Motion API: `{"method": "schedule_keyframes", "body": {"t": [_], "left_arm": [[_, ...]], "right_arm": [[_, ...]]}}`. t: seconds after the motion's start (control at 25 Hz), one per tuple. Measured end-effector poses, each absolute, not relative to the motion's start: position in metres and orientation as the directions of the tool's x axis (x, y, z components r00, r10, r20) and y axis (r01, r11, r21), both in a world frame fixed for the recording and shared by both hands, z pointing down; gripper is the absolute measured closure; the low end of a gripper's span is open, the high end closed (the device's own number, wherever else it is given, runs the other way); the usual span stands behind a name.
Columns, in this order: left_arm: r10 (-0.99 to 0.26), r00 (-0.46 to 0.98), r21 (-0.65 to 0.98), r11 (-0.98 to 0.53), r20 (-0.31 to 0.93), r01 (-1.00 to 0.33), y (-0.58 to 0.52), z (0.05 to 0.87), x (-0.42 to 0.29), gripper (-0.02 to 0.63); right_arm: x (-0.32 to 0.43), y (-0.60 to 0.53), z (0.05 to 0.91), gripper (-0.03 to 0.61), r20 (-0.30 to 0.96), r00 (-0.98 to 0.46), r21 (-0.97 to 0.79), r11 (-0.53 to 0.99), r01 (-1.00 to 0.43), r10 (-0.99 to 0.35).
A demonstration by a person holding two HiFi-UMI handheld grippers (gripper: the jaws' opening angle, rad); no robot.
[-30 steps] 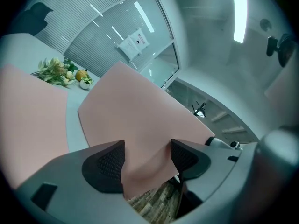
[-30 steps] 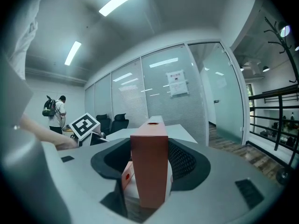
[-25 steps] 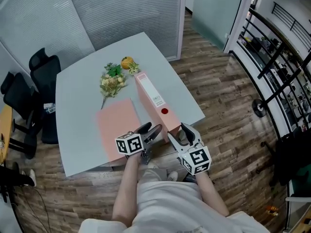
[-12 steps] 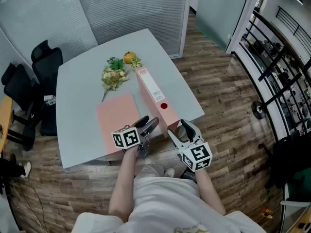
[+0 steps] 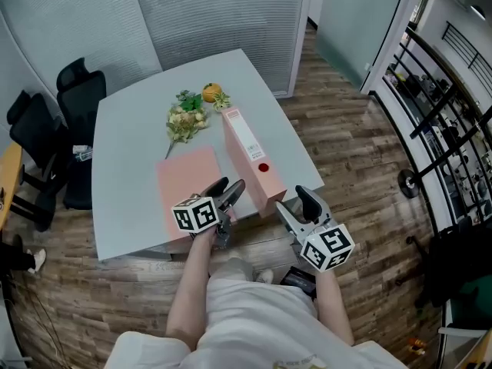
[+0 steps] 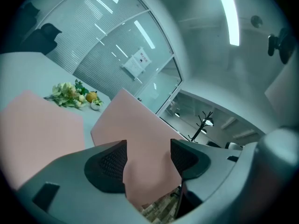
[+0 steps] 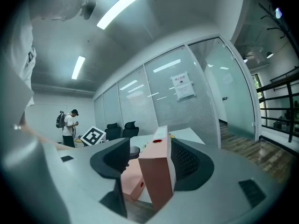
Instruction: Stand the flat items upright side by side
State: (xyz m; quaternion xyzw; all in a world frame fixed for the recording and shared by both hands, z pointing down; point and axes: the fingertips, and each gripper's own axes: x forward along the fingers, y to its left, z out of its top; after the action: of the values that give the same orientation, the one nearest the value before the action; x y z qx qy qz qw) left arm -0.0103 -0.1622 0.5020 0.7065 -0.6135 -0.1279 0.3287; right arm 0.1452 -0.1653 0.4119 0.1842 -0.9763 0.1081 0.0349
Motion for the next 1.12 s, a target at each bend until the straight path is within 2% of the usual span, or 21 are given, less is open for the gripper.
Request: {"method": "schedule_keyframes", "body": {"t": [0.36, 0.68, 1.12], "left_arm": [[-0.963, 0.165, 0.506, -0.035, 0.215, -0.862, -0.176, 0.474, -0.041, 0.325], [-0.955, 0.21, 0.485, -0.085, 0.209, -0.871, -0.195, 0.466, -0.08, 0.324], [-0.931, 0.328, 0.562, -0.187, 0.159, -0.806, -0.224, 0.478, -0.109, 0.324]], "right_arm": [[0.135, -0.191, 0.375, 0.304, 0.093, -0.936, -0.224, 0.908, -0.353, -0.34], [0.077, -0.221, 0.363, 0.304, 0.167, -0.916, -0.198, 0.898, -0.394, -0.365], [-0.002, -0.254, 0.36, 0.282, 0.327, -0.876, -0.115, 0.906, -0.408, -0.354]]}}
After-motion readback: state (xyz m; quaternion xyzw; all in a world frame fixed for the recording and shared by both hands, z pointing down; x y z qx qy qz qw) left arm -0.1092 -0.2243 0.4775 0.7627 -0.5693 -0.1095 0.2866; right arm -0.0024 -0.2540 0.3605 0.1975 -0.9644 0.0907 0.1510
